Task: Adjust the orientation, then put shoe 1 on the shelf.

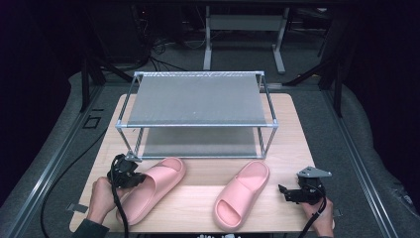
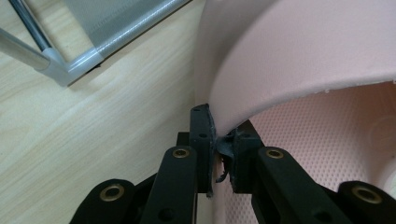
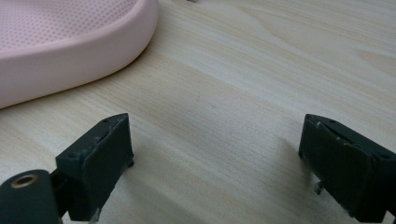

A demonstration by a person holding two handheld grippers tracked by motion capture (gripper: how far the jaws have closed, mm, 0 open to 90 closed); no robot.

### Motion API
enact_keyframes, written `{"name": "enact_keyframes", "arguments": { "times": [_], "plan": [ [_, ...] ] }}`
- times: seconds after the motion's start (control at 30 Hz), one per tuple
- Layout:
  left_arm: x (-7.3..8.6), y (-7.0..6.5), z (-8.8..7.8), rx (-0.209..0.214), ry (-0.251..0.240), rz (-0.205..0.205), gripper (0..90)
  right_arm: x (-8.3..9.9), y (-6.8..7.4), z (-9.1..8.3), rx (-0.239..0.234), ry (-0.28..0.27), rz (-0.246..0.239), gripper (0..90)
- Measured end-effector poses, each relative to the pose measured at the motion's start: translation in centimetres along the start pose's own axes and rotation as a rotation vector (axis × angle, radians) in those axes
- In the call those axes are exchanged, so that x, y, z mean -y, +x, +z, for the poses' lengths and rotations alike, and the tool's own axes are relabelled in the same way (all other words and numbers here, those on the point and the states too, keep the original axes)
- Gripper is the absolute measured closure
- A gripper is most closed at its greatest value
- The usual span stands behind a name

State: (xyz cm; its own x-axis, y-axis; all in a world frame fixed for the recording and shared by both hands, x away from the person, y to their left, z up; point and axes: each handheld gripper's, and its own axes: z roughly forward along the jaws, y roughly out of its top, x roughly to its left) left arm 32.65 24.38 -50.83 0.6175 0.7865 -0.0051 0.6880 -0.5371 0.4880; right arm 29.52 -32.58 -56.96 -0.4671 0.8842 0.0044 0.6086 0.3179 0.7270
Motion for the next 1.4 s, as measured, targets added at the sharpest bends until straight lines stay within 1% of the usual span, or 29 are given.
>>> {"name": "enact_keyframes", "arguments": {
  "times": [0.1, 0.13, 0.17, 0.2, 0.27, 0.37, 0.57, 0.77, 0.8, 0.83, 0.9, 1.03, 1.1, 1.13, 1.2, 1.23, 1.27, 1.3, 1.33, 1.37, 1.4],
  "plan": [
    [-0.2, 0.0, -0.2, 0.004, -0.003, 0.011, 83.0, 0.0, 0.0, 0.0, -0.001, -0.001, 0.0, 9.5],
    [-0.3, -0.1, -0.3, 0.006, -0.008, 0.023, 83.0, 0.0, 0.0, 0.0, 0.005, 0.002, 0.0, 9.5],
    [-0.4, -0.1, -0.4, 0.005, -0.005, 0.03, 83.0, 0.0, 0.0, 0.0, -0.005, -0.002, 0.0, 9.5],
    [-0.5, -0.1, -0.4, 0.009, -0.007, 0.035, 83.0, 0.0, 0.0, 0.0, 0.005, 0.002, 0.0, 9.5],
    [-0.7, -0.1, -0.5, 0.014, -0.01, 0.039, 83.0, 0.0, 0.0, 0.0, 0.005, 0.001, 0.0, 9.5],
    [-1.1, -0.1, -0.8, 0.025, -0.011, 0.065, 83.0, 0.0, 0.0, 0.0, 0.006, 0.001, 0.001, 9.6],
    [-1.8, 0.0, -1.1, 0.032, -0.016, 0.082, 83.2, 0.0, 0.0, 0.0, 0.007, 0.001, 0.002, 9.8],
    [-2.7, 0.0, -1.7, 0.047, -0.021, 0.12, 83.3, 0.0, 0.0, 0.0, 0.008, 0.0, 0.002, 9.8],
    [-2.7, 0.0, -1.7, 0.047, -0.021, 0.12, 83.2, 0.0, 0.0, 0.0, 0.008, 0.0, 0.002, 9.8],
    [-2.9, 0.0, -2.0, 0.06, -0.031, 0.128, 83.2, 0.0, 0.0, 0.0, 0.008, 0.001, 0.002, 9.8],
    [-3.2, -0.1, -2.3, 0.063, -0.038, 0.138, 83.3, 0.0, 0.0, 0.0, 0.008, 0.001, 0.002, 9.8],
    [-3.9, -0.3, -2.9, 0.089, -0.052, 0.156, 83.3, 0.0, 0.0, 0.0, 0.008, 0.001, 0.002, 9.8],
    [-4.2, -0.4, -3.2, 0.096, -0.057, 0.17, 83.3, 0.0, 0.0, 0.0, 0.008, 0.001, 0.002, 9.8],
    [-4.2, -0.4, -3.2, 0.096, -0.057, 0.17, 83.3, 0.0, 0.0, 0.0, 0.008, 0.0, 0.002, 9.8],
    [-4.8, -0.5, -3.6, 0.116, -0.062, 0.193, 83.2, 0.0, 0.0, 0.0, 0.008, 0.001, 0.002, 9.8],
    [-5.0, -0.6, -3.7, 0.118, -0.063, 0.205, 83.3, 0.0, 0.0, 0.0, 0.008, 0.001, 0.002, 9.8],
    [-5.0, -0.6, -3.7, 0.118, -0.063, 0.205, 83.3, 0.0, 0.0, 0.0, 0.008, 0.001, 0.002, 9.8],
    [-5.5, -0.8, -3.9, 0.123, -0.065, 0.251, 83.2, 0.0, 0.0, 0.0, 0.008, 0.0, 0.002, 9.8],
    [-5.7, -0.8, -3.9, 0.131, -0.067, 0.269, 83.2, 0.0, 0.0, 0.0, 0.008, 0.0, 0.002, 9.8],
    [-5.7, -0.8, -3.9, 0.131, -0.067, 0.269, 83.2, 0.0, 0.0, 0.0, 0.008, 0.0, 0.002, 9.8],
    [-5.9, -0.9, -4.0, 0.137, -0.068, 0.292, 83.2, 0.0, 0.0, 0.0, 0.008, 0.0, 0.002, 9.8]
  ]
}}
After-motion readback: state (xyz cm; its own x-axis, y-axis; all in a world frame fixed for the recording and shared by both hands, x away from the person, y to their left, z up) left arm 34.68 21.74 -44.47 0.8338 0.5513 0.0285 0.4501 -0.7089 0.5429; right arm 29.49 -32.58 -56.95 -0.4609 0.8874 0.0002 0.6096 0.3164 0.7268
